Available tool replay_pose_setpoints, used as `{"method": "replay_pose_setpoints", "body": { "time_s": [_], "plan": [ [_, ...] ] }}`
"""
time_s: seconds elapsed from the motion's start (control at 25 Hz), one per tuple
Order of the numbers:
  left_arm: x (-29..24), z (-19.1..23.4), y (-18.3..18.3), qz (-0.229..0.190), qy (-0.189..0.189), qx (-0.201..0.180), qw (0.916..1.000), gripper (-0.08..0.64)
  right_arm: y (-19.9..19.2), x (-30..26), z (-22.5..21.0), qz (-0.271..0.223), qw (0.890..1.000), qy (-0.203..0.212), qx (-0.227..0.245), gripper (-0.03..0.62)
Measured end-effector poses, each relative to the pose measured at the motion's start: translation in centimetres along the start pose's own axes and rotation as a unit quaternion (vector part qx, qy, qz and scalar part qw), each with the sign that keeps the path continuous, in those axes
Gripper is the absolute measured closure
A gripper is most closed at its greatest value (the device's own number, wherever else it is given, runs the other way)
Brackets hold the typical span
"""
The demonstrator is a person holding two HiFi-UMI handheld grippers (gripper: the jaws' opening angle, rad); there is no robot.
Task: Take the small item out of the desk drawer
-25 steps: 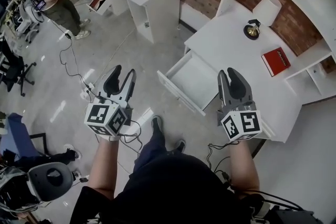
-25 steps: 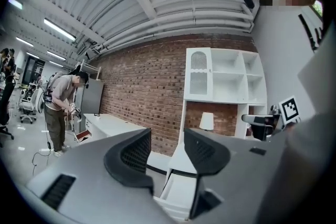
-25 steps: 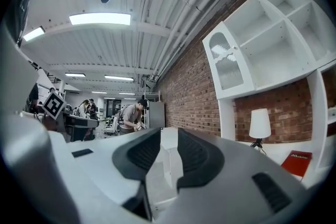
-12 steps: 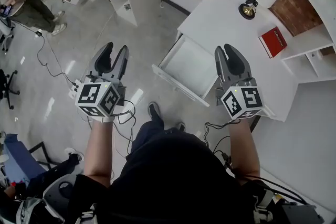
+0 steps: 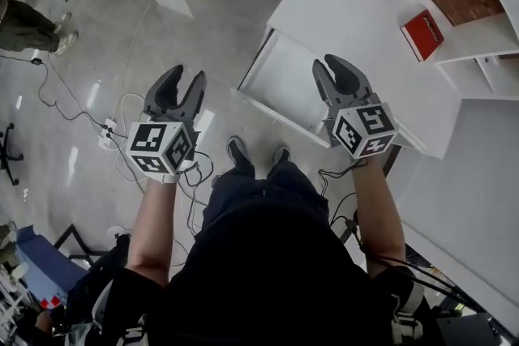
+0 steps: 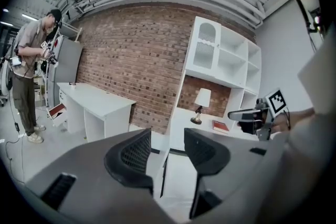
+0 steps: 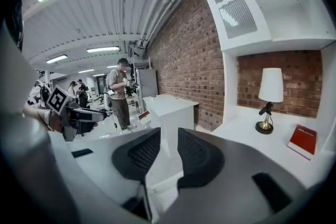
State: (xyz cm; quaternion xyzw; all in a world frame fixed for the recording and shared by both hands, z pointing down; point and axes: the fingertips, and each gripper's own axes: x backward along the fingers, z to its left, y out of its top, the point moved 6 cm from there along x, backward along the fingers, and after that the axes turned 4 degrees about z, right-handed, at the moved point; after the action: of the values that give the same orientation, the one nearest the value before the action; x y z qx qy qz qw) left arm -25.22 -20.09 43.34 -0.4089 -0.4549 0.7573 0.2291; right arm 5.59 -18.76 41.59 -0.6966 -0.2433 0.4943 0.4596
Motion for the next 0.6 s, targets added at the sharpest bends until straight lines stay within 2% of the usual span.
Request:
{"method": "replay_pose_setpoints", "body": {
  "time_s": [0.08,0.16,0.36,0.6],
  "plan": [
    [-1.7,0.0,-1.6,0.018,-0.001,0.013,0.9997,0.367,-2.3,-1.7,-2.0,0.021,0.999,-0.026,-0.004,0.489],
    [-2.8,-0.3,-3.4,0.038,0.008,0.029,0.9988,0.367,-5.5,-3.5,-3.5,0.051,0.998,-0.029,-0.011,0.488],
    [-4.0,-0.1,-6.5,0.076,0.045,0.046,0.9951,0.367,-13.5,-8.4,-4.2,0.154,0.987,0.04,-0.025,0.488],
    [-4.8,0.0,-9.3,0.104,0.073,0.061,0.99,0.367,-21.2,-12.8,-4.8,0.25,0.961,0.114,-0.025,0.471]
  ]
}}
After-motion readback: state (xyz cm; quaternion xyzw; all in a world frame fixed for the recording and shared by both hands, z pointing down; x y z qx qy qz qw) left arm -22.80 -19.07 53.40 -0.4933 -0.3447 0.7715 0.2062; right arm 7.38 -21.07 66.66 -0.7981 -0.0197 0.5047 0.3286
